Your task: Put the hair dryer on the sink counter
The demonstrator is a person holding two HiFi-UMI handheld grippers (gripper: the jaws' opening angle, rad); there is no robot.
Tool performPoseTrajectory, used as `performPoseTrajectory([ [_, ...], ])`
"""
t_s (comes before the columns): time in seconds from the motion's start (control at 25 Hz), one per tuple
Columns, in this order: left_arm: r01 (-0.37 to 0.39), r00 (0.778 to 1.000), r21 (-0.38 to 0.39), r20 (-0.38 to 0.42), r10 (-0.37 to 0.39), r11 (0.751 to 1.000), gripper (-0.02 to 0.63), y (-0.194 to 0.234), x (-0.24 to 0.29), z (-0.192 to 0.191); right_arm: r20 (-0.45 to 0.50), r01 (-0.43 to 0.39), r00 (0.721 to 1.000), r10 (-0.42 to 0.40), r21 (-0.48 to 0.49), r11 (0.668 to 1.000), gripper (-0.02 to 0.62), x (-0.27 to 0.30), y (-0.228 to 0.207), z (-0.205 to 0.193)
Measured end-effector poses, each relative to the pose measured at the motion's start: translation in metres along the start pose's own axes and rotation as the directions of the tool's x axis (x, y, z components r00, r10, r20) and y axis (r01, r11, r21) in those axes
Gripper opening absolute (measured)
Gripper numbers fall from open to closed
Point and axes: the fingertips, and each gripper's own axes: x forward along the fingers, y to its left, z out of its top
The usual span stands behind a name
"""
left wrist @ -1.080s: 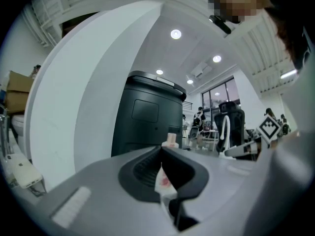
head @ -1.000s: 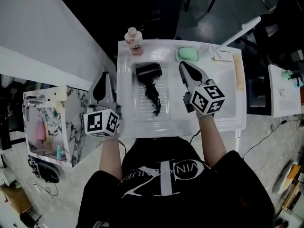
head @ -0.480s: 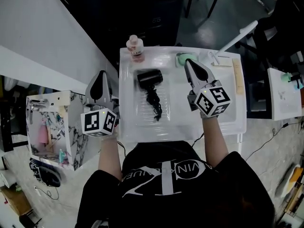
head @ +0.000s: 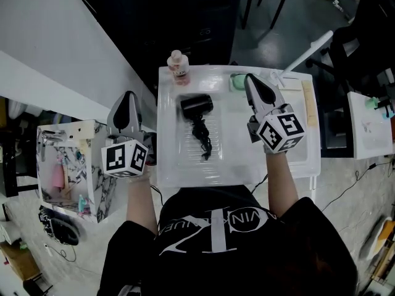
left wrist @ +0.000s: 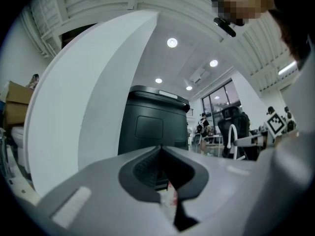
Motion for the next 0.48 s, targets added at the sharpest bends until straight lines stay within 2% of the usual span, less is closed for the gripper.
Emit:
performPoseTrajectory([
  [0.48, -0.025, 1.0, 0.01, 0.016, 0.025, 1.0, 0.0, 0.009, -0.008, 0.0111, 0.017, -0.001, 1.0, 0.0, 0.013, 1.0, 0.003, -0.0034, 0.0003, 0.0053],
])
